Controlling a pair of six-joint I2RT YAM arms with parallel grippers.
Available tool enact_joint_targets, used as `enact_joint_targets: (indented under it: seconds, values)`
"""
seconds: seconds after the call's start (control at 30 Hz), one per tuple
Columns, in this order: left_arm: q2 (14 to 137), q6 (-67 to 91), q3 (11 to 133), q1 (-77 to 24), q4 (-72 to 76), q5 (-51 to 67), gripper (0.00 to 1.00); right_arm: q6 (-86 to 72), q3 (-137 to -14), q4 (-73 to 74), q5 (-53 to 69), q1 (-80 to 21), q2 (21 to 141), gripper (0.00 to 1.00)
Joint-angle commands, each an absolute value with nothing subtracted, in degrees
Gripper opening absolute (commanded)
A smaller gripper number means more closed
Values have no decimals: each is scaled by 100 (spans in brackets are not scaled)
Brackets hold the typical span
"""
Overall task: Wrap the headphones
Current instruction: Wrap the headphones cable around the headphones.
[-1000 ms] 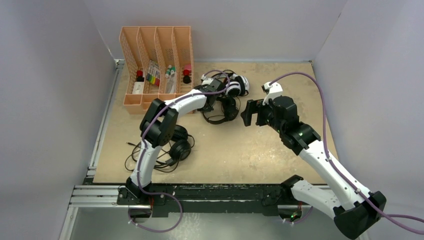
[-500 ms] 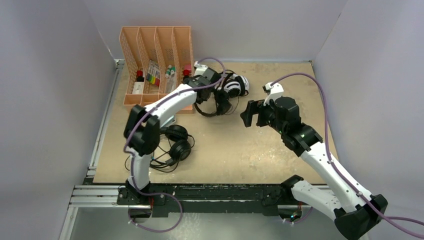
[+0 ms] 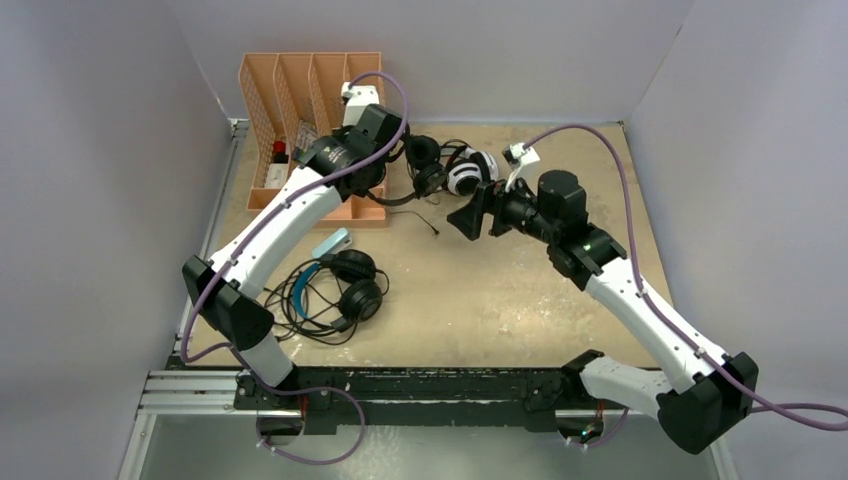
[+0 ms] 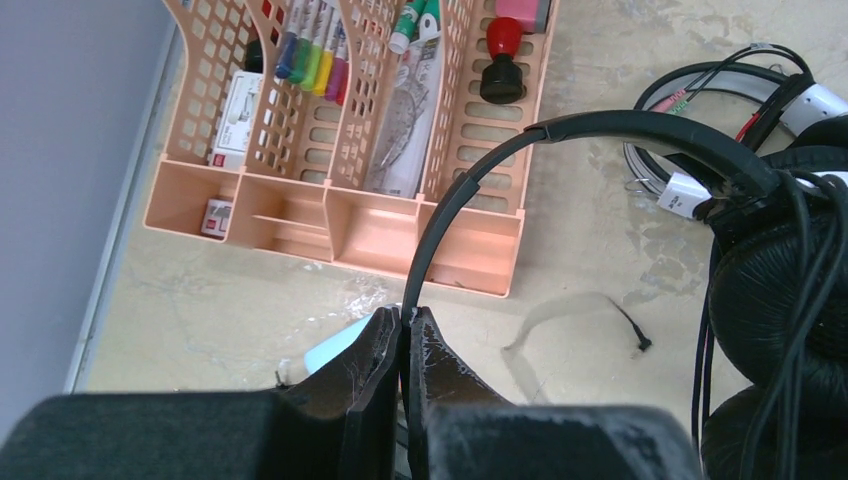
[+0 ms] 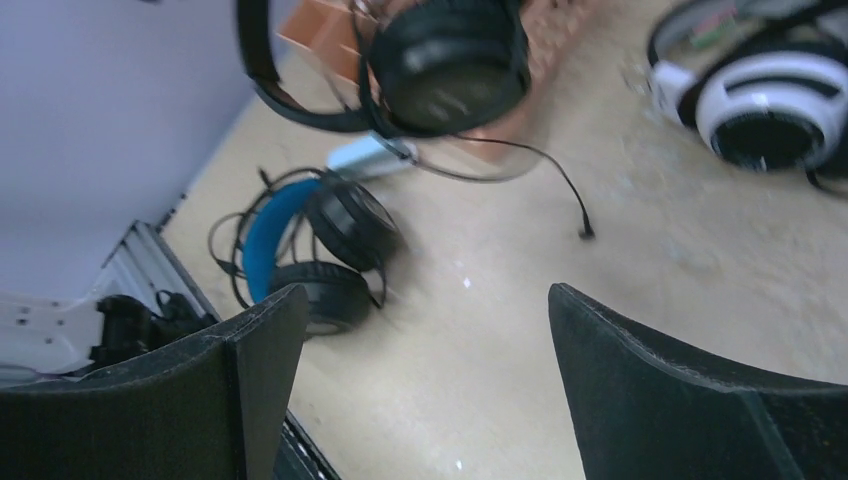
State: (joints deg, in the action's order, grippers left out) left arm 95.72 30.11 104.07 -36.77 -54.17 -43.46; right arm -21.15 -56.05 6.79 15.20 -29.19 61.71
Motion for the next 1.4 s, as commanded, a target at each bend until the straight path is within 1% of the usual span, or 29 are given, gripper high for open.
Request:
enact_joint_targets:
  seconds: [0.0, 0.1, 0.23, 0.3, 0.4, 0.5, 0.6, 0.7, 0.8, 1.0, 1.13, 1.2, 1.3, 1.37]
  values:
    - [9447, 3009, 10974, -3646, -5817, -4404, 0, -1901, -6077, -449, 2290, -2909, 6312, 92]
    - [9407, 3077, 11089, -3646, -5849, -4123, 0, -1728, -5990, -657, 2763, -2909, 6481, 92]
    - [9404, 3196, 11304, -3622, -5994, -3826, 0, -1384, -5715, -897, 2484, -2902, 6386, 91]
    - [9405, 3277, 11472, -3565, -6080, -3628, 0, -1328, -5337, -1340, 2424, -2875, 6229, 91]
    - [9351, 3385, 11695, -3457, -6133, -3250, 0, -1415, -4811, -2075, 2621, -2841, 6051, 93]
    - [9264, 3510, 11844, -3371, -6110, -2857, 0, -1443, -4253, -3061, 2838, -2840, 6054, 96]
    - [9237, 3608, 12020, -3323, -6125, -2498, 0, -1361, -3833, -4164, 3153, -2882, 6326, 98]
    - [9229, 3676, 12167, -3306, -6154, -2290, 0, -1272, -3443, -5472, 2895, -3186, 6784, 99]
    - [9212, 3735, 12283, -3279, -6170, -2066, 0, -936, -3416, -6294, 2273, -3579, 7333, 98]
    - [9169, 3819, 12538, -3201, -6256, -1607, 0, -775, -3505, -8223, 1549, -3658, 8477, 99]
    - [9090, 3886, 12646, -3149, -6272, -1333, 0, -539, -3701, -8587, 1321, -3665, 8930, 99]
    - [9027, 3938, 12649, -3147, -6231, -1216, 0, -518, -3821, -8806, 1420, -3670, 9133, 98]
    - [8951, 4008, 12606, -3138, -6133, -1040, 0, -671, -4157, -8811, 1813, -3756, 9369, 93]
    - [8930, 4022, 12593, -3138, -6102, -983, 0, -654, -4317, -8783, 1845, -3921, 9447, 89]
